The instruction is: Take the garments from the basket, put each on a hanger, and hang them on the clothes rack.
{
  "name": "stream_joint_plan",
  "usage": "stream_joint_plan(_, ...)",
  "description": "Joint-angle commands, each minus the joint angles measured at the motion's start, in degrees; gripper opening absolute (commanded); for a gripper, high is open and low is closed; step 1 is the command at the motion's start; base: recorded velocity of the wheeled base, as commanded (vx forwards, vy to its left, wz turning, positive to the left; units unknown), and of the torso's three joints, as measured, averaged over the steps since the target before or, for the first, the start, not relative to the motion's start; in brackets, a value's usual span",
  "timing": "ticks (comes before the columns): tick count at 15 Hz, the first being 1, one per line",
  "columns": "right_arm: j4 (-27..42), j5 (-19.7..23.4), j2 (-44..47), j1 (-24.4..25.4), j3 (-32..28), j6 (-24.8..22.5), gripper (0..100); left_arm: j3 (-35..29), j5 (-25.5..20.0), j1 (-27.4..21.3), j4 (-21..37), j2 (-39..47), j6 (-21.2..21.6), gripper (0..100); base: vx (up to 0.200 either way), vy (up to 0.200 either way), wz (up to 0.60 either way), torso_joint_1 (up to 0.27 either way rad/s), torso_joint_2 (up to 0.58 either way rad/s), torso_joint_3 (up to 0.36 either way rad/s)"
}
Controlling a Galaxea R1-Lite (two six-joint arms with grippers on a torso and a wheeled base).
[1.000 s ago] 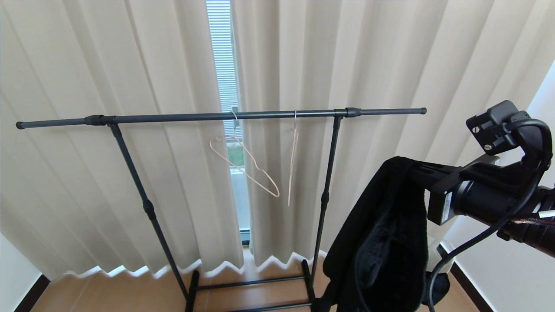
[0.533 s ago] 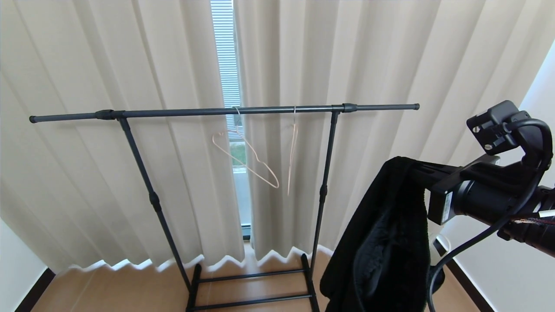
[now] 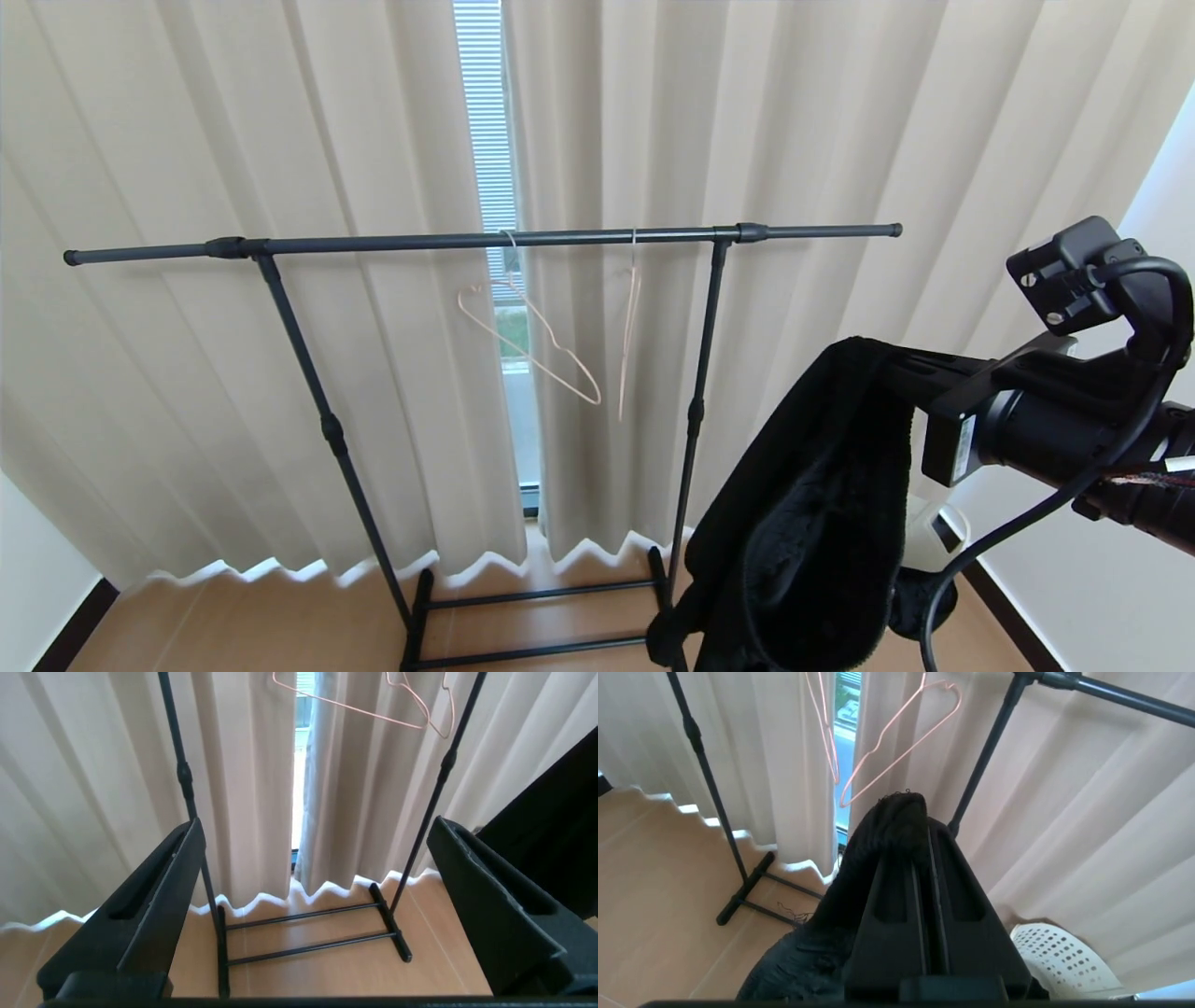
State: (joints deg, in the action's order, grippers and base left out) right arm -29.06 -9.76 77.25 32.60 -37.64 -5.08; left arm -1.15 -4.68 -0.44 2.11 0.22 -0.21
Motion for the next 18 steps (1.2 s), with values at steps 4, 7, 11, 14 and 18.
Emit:
stream_joint_plan(4, -0.03, 0.01, 0.27, 0.10, 0.55, -0.98, 0, 0.00, -0.15, 0.00, 0.09, 0.04, 0.12, 100, 0.000, 0.000, 0.00, 0.000, 0.00, 0.000)
stream_joint_plan(7, -0.12, 0.10, 0.09, 0.10, 1.61, -3.62, 0, -0.08, -0.33, -0.44, 0.18, 0.75, 0.21, 100, 0.000, 0.000, 0.00, 0.000, 0.00, 0.000)
stream_joint_plan(11, -0.03, 0.62, -0.26, 2.56, 2.93, -5.64, 0, -0.17, -0.50, -0.53, 0.35, 9.62, 0.12, 100, 0.000, 0.000, 0.00, 0.000, 0.00, 0.000)
stream_joint_plan(14, 0.23, 0.62, 0.27, 4.40, 3.10, -5.99, 0, -0.26, -1.12, -1.23, 0.26, 24.39, 0.03, 100, 0.000, 0.000, 0.00, 0.000, 0.00, 0.000)
stream_joint_plan(18, 0.23, 0.80, 5.19, 5.55, 0.12, -4.58, 0, -3.60, -8.68, -5.36, -3.43, 43.29, -3.84, 100, 0.000, 0.000, 0.00, 0.000, 0.00, 0.000)
